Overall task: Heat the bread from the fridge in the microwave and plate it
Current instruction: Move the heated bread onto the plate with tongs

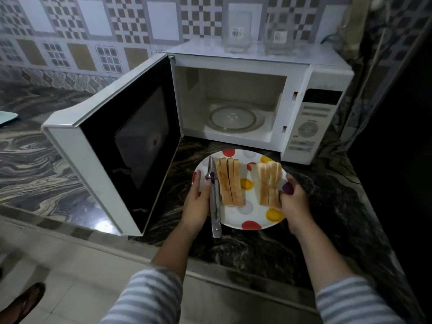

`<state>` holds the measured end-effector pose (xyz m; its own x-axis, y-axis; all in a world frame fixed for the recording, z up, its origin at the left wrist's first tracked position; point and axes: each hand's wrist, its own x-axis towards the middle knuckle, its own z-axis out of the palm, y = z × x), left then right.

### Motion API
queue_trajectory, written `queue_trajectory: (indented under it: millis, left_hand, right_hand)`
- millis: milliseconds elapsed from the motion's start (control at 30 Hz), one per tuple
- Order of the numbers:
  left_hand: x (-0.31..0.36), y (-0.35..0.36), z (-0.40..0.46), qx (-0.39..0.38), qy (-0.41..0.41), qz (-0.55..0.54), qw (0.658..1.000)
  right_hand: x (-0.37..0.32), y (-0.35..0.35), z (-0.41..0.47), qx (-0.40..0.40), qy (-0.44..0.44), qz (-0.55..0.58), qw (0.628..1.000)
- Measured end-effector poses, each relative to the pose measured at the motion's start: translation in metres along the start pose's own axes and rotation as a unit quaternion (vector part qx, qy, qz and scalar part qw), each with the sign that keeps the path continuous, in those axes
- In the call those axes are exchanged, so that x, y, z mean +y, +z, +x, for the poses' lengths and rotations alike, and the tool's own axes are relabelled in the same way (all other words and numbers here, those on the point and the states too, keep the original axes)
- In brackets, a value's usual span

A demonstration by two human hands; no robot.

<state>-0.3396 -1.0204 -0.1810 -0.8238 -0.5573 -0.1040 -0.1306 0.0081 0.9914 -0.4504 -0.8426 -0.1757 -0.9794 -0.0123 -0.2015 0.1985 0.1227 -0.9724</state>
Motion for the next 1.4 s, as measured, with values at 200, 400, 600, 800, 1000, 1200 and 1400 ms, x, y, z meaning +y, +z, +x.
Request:
queue_trajectory:
  millis: [200,400,600,800,1000,1200,1400]
  left_hand:
    - [0.007,-0.004,-0.044,-0.031,0.015,-0.064,0.997]
    - [0.005,-0.021,-0.104,-0.017,0.036,-0.044,0.998]
    - [-0.016,-0.042,-0.179,0.021,0.028,-0.040,0.999]
    - [-0.042,-0.067,-0.270,0.071,0.024,-0.042,0.996]
    - [-0.055,-0.107,-0.333,0.131,0.007,-0.052,0.990]
    - [-0.060,-0.171,-0.365,0.181,-0.003,-0.062,0.982]
    - [-0.063,-0.255,-0.357,0.230,0.004,-0.068,0.971]
  right_hand:
    - [0.003,-0.029,-0.039,-0.035,0.033,0.045,0.998]
    - [0.012,-0.055,-0.100,-0.109,0.063,0.089,0.988]
    - [0.024,-0.081,-0.170,-0.175,0.044,0.057,0.982]
    - [0.045,-0.095,-0.242,-0.249,0.044,0.080,0.964]
    - [0.067,-0.077,-0.289,-0.308,0.071,0.089,0.945]
    - [0.073,-0.018,-0.324,-0.373,0.066,0.059,0.924]
    - [0.071,0.073,-0.342,-0.423,0.057,0.054,0.903]
